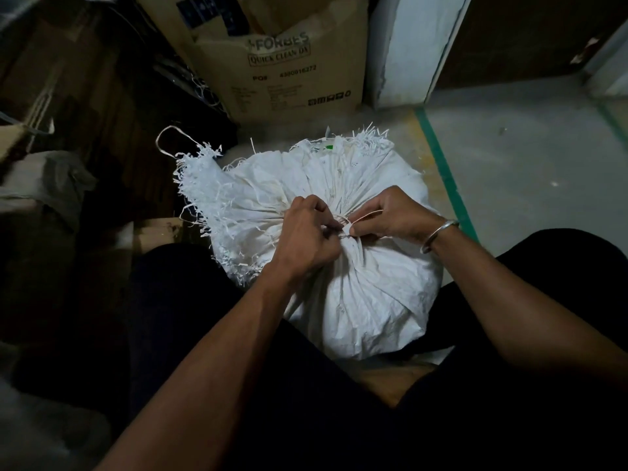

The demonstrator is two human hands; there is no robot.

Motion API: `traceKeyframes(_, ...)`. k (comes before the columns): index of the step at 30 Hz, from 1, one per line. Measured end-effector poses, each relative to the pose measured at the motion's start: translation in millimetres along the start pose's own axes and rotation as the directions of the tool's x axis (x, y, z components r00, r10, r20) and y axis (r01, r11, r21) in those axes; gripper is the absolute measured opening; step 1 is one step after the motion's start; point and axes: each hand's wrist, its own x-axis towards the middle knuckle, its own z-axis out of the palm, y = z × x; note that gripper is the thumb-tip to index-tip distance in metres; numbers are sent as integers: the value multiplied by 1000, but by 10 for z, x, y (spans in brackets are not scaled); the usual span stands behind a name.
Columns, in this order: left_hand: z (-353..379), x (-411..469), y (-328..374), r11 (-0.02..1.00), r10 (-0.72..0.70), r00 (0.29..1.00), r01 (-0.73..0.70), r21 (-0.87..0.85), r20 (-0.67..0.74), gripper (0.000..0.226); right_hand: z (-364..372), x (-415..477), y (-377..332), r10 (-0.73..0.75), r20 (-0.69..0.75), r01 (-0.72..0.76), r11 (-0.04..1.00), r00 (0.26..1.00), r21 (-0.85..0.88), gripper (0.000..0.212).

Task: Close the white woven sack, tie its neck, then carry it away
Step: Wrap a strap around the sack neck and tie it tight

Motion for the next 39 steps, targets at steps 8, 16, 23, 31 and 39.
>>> traceKeyframes(8,42,1,75,987,56,998,-60,147,32,28,-53,-27,-188,-231,37,185,658,972,-730,21)
traceKeyframes(16,-22,-14,107,987,119,993,-121,104,24,23,-10,120,54,37,44,-27,975,998,-222,20)
traceKeyframes(23,-26,-45,43,997,51,998,-48,68,-49,18,101,173,183,-15,18,17,987,1000,-158,32)
traceKeyframes(31,60,-27,-15,975,35,998,-45,219,53,22,154,191,279,-108,-53,82,933,993,-349,18)
traceKeyframes(39,79,-37,-7,988,-10,1000,7,153,21,22,67,59,103,-106,85,131,912,991,-389,28)
